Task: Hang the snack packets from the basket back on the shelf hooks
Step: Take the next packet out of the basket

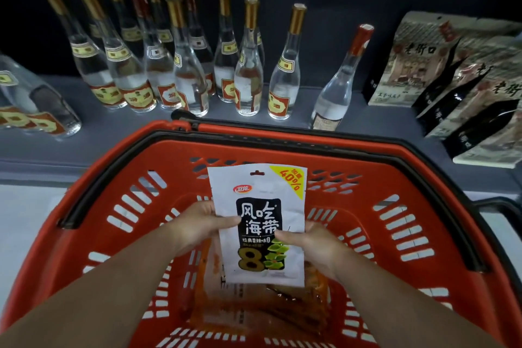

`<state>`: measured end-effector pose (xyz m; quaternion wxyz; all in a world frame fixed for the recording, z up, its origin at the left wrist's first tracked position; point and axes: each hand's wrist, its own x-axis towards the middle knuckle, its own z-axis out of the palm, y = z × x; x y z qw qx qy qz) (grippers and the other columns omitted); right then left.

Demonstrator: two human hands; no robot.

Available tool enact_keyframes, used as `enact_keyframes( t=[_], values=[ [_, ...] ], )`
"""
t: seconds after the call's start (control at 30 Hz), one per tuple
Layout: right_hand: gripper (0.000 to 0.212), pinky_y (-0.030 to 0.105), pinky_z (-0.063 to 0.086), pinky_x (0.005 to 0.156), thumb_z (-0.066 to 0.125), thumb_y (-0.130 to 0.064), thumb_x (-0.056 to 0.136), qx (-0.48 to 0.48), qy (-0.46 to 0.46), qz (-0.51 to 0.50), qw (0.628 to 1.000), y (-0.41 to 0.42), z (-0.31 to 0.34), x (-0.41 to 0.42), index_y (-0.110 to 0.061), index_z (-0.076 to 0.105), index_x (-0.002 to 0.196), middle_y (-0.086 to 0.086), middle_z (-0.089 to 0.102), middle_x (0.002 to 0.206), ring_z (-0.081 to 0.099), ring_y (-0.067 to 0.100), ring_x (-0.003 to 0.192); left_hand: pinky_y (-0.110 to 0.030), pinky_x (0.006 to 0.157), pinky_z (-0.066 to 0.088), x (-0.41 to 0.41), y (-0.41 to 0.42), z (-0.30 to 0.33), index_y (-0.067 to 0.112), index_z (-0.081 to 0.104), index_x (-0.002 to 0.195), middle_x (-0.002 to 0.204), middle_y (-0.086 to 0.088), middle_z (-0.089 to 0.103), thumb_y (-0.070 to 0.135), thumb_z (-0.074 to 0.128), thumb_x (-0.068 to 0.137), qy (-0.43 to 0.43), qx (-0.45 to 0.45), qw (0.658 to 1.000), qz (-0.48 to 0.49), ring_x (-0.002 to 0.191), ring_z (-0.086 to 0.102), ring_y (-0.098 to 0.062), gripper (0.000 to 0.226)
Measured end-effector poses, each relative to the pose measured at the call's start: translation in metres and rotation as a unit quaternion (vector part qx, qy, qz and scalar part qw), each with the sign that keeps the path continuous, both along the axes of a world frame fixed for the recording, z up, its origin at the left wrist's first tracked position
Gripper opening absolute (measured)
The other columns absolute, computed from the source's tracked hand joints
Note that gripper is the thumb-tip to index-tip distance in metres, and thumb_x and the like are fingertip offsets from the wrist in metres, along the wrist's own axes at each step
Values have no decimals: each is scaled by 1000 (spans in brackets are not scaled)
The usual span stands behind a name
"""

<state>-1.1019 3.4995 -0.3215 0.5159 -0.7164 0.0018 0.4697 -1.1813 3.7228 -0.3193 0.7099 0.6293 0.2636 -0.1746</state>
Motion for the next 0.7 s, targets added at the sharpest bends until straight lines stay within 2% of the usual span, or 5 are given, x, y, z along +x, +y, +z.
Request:
enact_keyframes(
  t=[0.07, 0.2, 0.43, 0.6, 0.7],
  values=[
    [12, 13, 50, 69, 72, -18, 83, 13, -20, -12, 1000, 2, 12, -1, -21, 70, 95, -5, 73, 100, 68, 2, 85, -38, 88, 55, -3, 0, 16, 9, 72, 103, 103, -8, 75, 6, 70, 82, -15, 25, 999, 34, 96, 71, -24, 21],
    [19, 28, 52, 89, 75, -20, 81, 21, -51, -38, 998, 10, 58, -3, -18, 72, 100, 1, 74, 106, 70, 12, 95, -29, 77, 58, -9, 0, 64, 9, 74, 98, 102, -10, 75, 5, 72, 79, -42, 50, 992, 107, 89, 73, -20, 19],
    [28, 40, 54, 92, 76, -17, 80, 50, -54, -80, 994, 17, 212, 4, -10, 72, 107, 6, 74, 104, 70, 21, 95, -21, 63, 57, -6, -6, 223, 7, 72, 99, 87, 0, 77, 5, 71, 81, -104, 63, 980, 157, 79, 74, -15, 18],
    [30, 35, 50, 93, 76, -23, 79, 55, -73, -88, 992, 11, 365, 5, -13, 70, 107, 3, 70, 111, 67, 14, 95, -43, 84, 57, -5, -7, 375, 6, 71, 105, 106, -14, 73, 14, 77, 75, -114, 35, 983, 139, 96, 71, -30, 32],
    [63, 48, 43, 103, 81, -39, 67, 61, -90, -88, 990, 4, 477, 2, -13, 64, 122, 4, 65, 125, 61, 23, 113, -36, 81, 58, -8, -10, 482, 7, 67, 115, 113, -12, 71, 6, 76, 76, -132, 36, 987, 81, 100, 70, -26, 39]
  ],
)
